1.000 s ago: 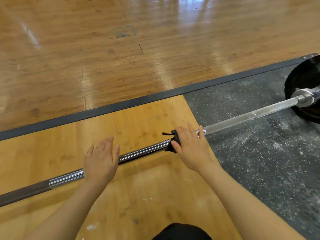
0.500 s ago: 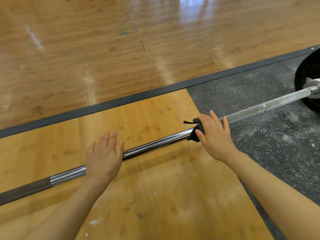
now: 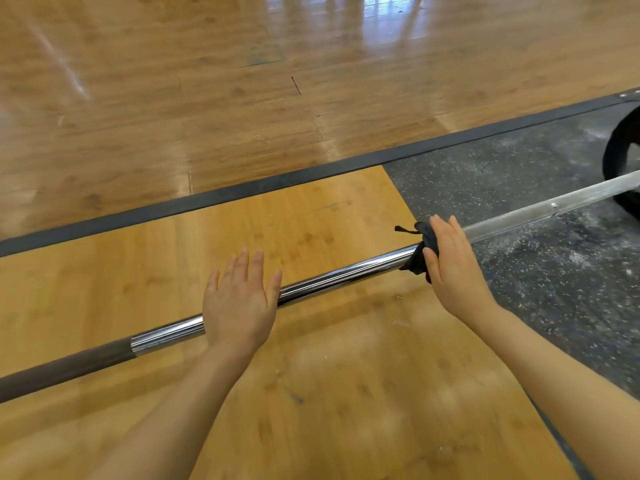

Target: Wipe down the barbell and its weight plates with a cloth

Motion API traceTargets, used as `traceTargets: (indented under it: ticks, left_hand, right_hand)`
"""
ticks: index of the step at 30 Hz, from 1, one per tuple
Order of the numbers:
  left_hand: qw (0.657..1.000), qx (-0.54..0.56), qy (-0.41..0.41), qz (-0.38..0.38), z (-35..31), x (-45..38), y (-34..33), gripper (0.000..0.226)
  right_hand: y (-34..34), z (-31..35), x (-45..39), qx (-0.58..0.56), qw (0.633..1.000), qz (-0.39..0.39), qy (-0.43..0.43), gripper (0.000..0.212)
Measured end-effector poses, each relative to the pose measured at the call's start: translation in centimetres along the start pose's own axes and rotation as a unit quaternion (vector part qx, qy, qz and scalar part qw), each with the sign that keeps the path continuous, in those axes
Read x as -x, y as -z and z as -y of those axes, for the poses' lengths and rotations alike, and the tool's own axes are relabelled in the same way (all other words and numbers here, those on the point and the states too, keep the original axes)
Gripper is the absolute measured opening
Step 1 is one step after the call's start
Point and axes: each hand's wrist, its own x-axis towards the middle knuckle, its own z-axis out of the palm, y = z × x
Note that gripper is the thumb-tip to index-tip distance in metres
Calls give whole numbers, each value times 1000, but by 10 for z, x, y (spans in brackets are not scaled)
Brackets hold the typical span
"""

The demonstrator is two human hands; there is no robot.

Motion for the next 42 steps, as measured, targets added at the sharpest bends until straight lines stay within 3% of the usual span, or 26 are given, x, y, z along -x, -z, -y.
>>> traceTargets:
  ticks: [15,20,27,31,37,42]
  left_hand:
    - [1000,-7,-13,8,-11,58,-6,83]
    - [999,-22,-34,7,-14,80,-3,77]
    - [997,-28,-66,23,-17,107,4,83]
    - [997,-27,-64,42,-18,119,2,90]
    - [990,-37,-137,22,-1,132,3,75]
    - [992,-25,-117,41,6,138,0,72]
  right_hand:
    - [6,3,48,12,1000,6,9,47]
    - [5,13,62,23,996,63,54,32]
    - [8,31,87,5,994,93,58,43]
    - [11,40,100,29,990,96,96,34]
    - [-11,87,111,22,976,132,174,31]
    - [-18,97,123,113,960,140,214,37]
